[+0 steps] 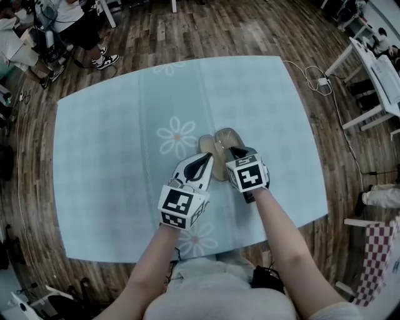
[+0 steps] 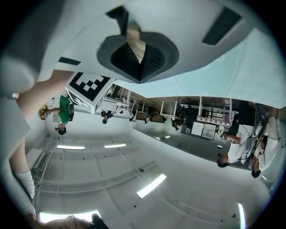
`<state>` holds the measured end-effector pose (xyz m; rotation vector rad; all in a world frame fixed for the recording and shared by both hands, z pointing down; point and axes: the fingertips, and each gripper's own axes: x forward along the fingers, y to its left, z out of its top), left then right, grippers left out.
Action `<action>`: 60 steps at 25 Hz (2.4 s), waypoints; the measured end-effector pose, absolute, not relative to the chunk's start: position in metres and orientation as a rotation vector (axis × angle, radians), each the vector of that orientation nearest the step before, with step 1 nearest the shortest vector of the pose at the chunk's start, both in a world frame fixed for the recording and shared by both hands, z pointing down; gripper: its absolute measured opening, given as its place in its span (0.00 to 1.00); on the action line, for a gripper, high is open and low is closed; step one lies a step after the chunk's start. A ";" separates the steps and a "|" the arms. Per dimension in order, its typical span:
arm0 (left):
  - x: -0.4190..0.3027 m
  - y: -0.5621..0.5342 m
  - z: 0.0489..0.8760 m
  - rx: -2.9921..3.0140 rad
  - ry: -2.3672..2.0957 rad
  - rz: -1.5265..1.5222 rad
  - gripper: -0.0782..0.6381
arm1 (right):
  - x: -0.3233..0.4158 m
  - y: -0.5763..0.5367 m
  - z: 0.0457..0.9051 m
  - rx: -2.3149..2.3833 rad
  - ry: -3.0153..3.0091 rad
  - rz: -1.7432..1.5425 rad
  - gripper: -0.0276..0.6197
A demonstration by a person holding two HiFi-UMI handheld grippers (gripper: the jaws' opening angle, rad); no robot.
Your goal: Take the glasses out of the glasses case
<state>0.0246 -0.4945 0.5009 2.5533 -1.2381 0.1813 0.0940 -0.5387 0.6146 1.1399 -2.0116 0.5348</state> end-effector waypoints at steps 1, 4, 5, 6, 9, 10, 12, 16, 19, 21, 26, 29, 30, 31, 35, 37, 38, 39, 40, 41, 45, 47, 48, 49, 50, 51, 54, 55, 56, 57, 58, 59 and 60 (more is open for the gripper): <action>0.025 -0.494 0.500 2.557 -1.241 0.182 0.12 | 0.094 -0.540 0.613 1.144 -2.019 0.532 0.08; 0.027 -0.489 0.495 2.564 -1.249 0.182 0.12 | 0.096 -0.538 0.606 1.152 -2.035 0.533 0.08; 0.028 -0.487 0.493 2.565 -1.253 0.183 0.12 | 0.097 -0.536 0.604 1.151 -2.039 0.533 0.08; 0.030 -0.485 0.492 2.565 -1.258 0.186 0.12 | 0.098 -0.534 0.602 1.148 -2.043 0.531 0.08; 0.033 -0.479 0.488 2.566 -1.277 0.194 0.12 | 0.100 -0.529 0.595 1.142 -2.057 0.527 0.08; 0.033 -0.477 0.487 2.566 -1.282 0.193 0.12 | 0.101 -0.528 0.593 1.141 -2.061 0.525 0.08; 0.033 -0.475 0.483 2.567 -1.293 0.189 0.12 | 0.100 -0.527 0.588 1.142 -2.070 0.519 0.08; 0.030 -0.471 0.477 2.573 -1.309 0.177 0.12 | 0.097 -0.524 0.578 1.146 -2.084 0.498 0.08; 0.030 -0.466 0.470 2.581 -1.319 0.167 0.12 | 0.097 -0.519 0.569 1.156 -2.094 0.490 0.08; 0.031 -0.464 0.464 2.587 -1.330 0.156 0.12 | 0.097 -0.516 0.563 1.164 -2.103 0.484 0.08; 0.030 -0.457 0.451 2.590 -1.366 0.132 0.12 | 0.099 -0.509 0.549 1.178 -2.127 0.469 0.08; 0.029 -0.452 0.444 2.591 -1.382 0.122 0.12 | 0.103 -0.505 0.539 1.196 -2.140 0.460 0.08; 0.029 -0.451 0.441 2.594 -1.388 0.117 0.12 | 0.104 -0.503 0.535 1.202 -2.145 0.455 0.08; 0.028 -0.449 0.438 2.598 -1.393 0.113 0.12 | 0.105 -0.502 0.530 1.209 -2.150 0.450 0.08; 0.029 -0.445 0.426 2.617 -1.410 0.099 0.12 | 0.109 -0.498 0.516 1.224 -2.172 0.436 0.08; 0.031 -0.443 0.421 2.628 -1.414 0.095 0.12 | 0.111 -0.495 0.510 1.228 -2.182 0.426 0.08; 0.033 -0.442 0.419 2.635 -1.415 0.094 0.12 | 0.111 -0.494 0.507 1.231 -2.187 0.420 0.08; 0.033 -0.441 0.416 2.641 -1.416 0.093 0.12 | 0.111 -0.493 0.504 1.234 -2.193 0.414 0.08; 0.034 -0.441 0.414 2.646 -1.418 0.090 0.12 | 0.111 -0.492 0.501 1.237 -2.199 0.409 0.08; 0.034 -0.441 0.412 2.651 -1.421 0.086 0.12 | 0.110 -0.491 0.498 1.241 -2.207 0.404 0.08; 0.038 -0.441 0.403 2.676 -1.428 0.070 0.12 | 0.113 -0.489 0.485 1.256 -2.238 0.376 0.08; 0.040 -0.441 0.397 2.689 -1.433 0.058 0.12 | 0.116 -0.490 0.477 1.269 -2.254 0.358 0.08; 0.040 -0.441 0.394 2.694 -1.436 0.053 0.12 | 0.117 -0.490 0.473 1.275 -2.262 0.352 0.08; 0.039 -0.442 0.391 2.700 -1.439 0.046 0.12 | 0.117 -0.489 0.469 1.281 -2.269 0.345 0.08; 0.038 -0.442 0.387 2.706 -1.443 0.041 0.12 | 0.117 -0.489 0.465 1.286 -2.276 0.338 0.08; 0.038 -0.443 0.384 2.712 -1.446 0.036 0.12 | 0.117 -0.488 0.460 1.290 -2.284 0.330 0.08; 0.036 -0.446 0.374 2.731 -1.458 0.029 0.12 | 0.117 -0.487 0.446 1.298 -2.309 0.303 0.08; 0.036 -0.447 0.370 2.737 -1.461 0.027 0.12 | 0.117 -0.486 0.441 1.301 -2.316 0.295 0.08; 0.036 -0.447 0.367 2.744 -1.464 0.024 0.12 | 0.118 -0.485 0.436 1.304 -2.325 0.288 0.08; 0.037 -0.447 0.363 2.751 -1.467 0.020 0.12 | 0.118 -0.484 0.432 1.308 -2.335 0.281 0.08; 0.037 -0.447 0.360 2.759 -1.469 0.016 0.12 | 0.119 -0.483 0.428 1.311 -2.347 0.271 0.08; 0.037 -0.447 0.357 2.767 -1.471 0.013 0.12 | 0.119 -0.482 0.423 1.312 -2.362 0.258 0.08; 0.038 -0.447 0.354 2.773 -1.473 0.009 0.12 | 0.118 -0.480 0.419 1.311 -2.379 0.242 0.08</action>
